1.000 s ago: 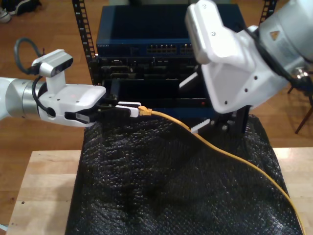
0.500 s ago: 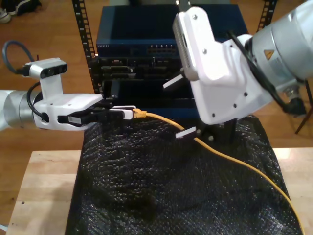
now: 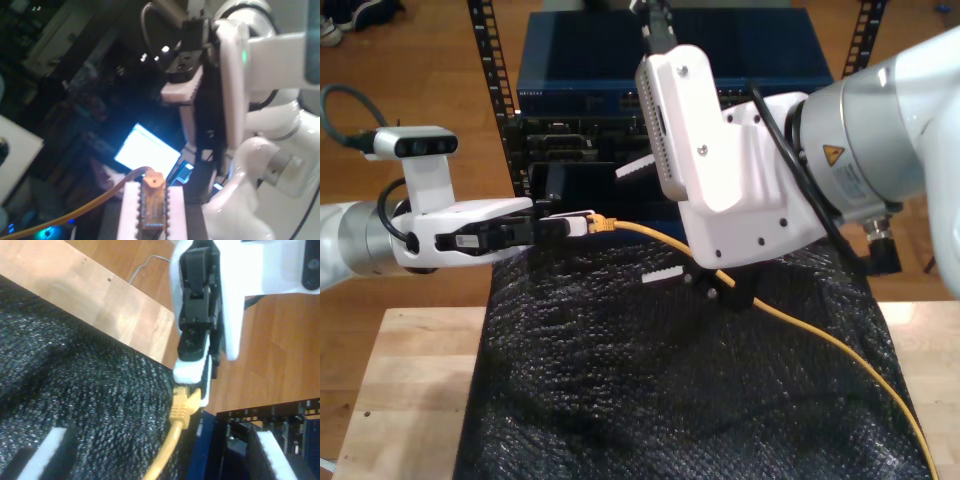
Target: Grab the cable and plug it in
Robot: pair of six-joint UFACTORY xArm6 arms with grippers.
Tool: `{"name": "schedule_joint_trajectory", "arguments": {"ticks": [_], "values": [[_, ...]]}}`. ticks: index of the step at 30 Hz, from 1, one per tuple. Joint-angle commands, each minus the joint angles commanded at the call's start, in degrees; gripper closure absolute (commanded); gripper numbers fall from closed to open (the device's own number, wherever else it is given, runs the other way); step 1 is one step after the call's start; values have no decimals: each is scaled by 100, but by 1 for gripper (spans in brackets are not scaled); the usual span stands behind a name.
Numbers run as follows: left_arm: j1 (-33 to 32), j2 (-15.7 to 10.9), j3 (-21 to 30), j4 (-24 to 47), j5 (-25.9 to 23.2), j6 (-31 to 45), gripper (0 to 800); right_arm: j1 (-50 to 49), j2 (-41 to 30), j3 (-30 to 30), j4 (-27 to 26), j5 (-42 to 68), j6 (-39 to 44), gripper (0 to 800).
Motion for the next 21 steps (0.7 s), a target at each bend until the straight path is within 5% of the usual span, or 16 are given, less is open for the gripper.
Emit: {"name": "schedule_joint_trajectory", "arguments": {"ticks": [8, 13, 21], "values": [[0, 158, 9, -9, 308, -88, 798, 114, -9, -18, 9, -79, -44, 30], [0, 193, 18, -9, 396, -167, 798, 369, 0, 35, 0, -422, -44, 152], [0, 273, 9, -18, 571, -343, 798, 466, 18, 70, 0, -519, -35, 220]]}}
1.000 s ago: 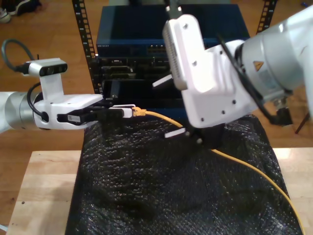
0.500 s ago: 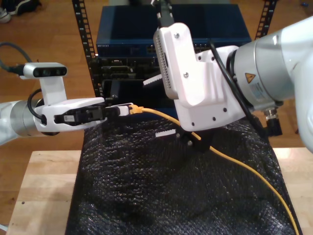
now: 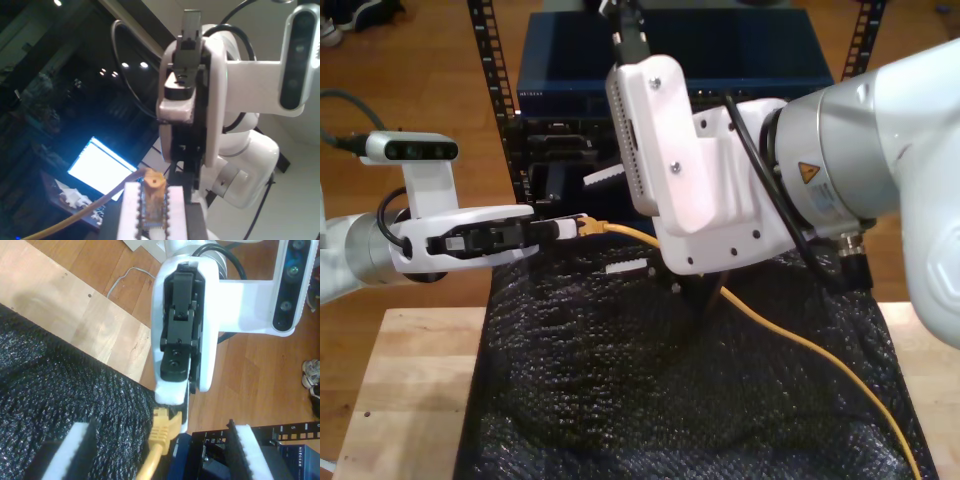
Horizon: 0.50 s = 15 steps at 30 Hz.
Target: Grab the cable and plug it in
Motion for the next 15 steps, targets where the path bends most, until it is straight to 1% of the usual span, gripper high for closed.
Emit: {"name": "schedule_joint_trajectory", "arguments": {"ticks": [2, 4, 7, 9, 12, 15], "values": [[0, 53, 0, -18, 79, -114, 798, 0, 0, 0, 0, -9, 0, 225], [0, 97, 0, -88, 167, -176, 798, -9, 0, 0, 0, -18, 0, 262], [-9, 114, 0, -141, 255, -185, 798, -9, -9, -9, 9, -18, 9, 274], [-9, 141, 0, -132, 290, -185, 798, 0, -18, -9, 9, -18, 9, 300], [-18, 158, 9, -132, 325, -185, 798, 0, -18, -9, 9, -18, 9, 301], [-26, 158, 9, -132, 325, -185, 798, 0, -18, -9, 9, -18, 9, 318]]}}
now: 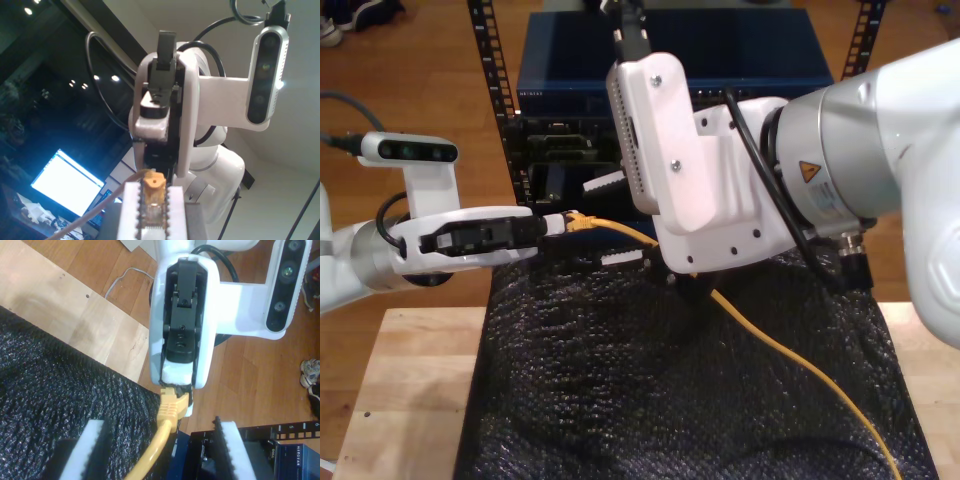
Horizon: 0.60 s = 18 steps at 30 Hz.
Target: Grab the cable and plug it in
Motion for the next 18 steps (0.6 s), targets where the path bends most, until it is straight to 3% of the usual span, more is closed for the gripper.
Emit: {"name": "schedule_joint_trajectory", "arguments": {"ticks": [18], "values": [[-18, 18, 9, 9, 0, 9, 797, 44, 35, -26, 53, -123, 0, 384]]}}
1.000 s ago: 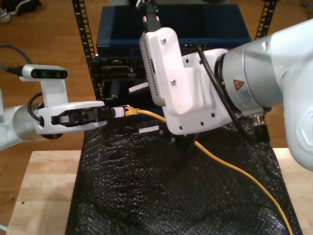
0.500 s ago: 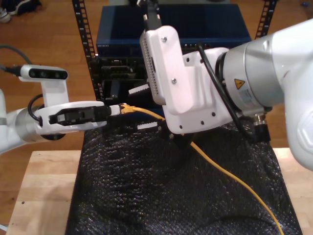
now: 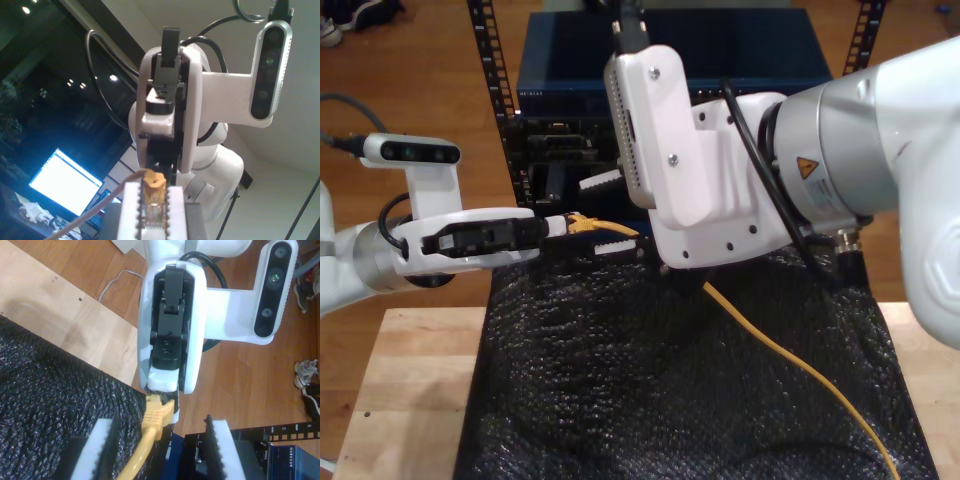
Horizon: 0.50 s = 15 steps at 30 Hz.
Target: Grab the cable and plug it in
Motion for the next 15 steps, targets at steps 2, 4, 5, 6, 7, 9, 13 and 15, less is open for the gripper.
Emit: {"name": "schedule_joint_trajectory", "arguments": {"ticks": [2, 4, 5, 6, 7, 9, 13, 15], "values": [[-9, 0, 0, 0, 0, 0, 795, 0, 0, 0, 26, 0, 9, 394], [-26, 0, 26, 0, 9, 0, 795, 0, 0, 0, 62, 0, 9, 401], [-53, 0, 53, 0, 18, 0, 797, 0, 0, 0, 88, 0, 9, 411], [-79, 0, 70, 0, 26, 0, 795, 0, 0, 0, 114, 0, 9, 414], [-79, 0, 70, 0, 35, 0, 795, 0, 0, 0, 132, 0, 9, 416], [-79, 0, 70, 0, 44, 0, 797, 0, 0, 0, 141, 0, 9, 418], [-79, 0, 70, -9, 44, 0, 795, 0, 9, 9, 141, 0, 9, 442], [-79, 0, 70, -9, 44, 0, 795, 0, 18, 9, 141, 0, 9, 458]]}}
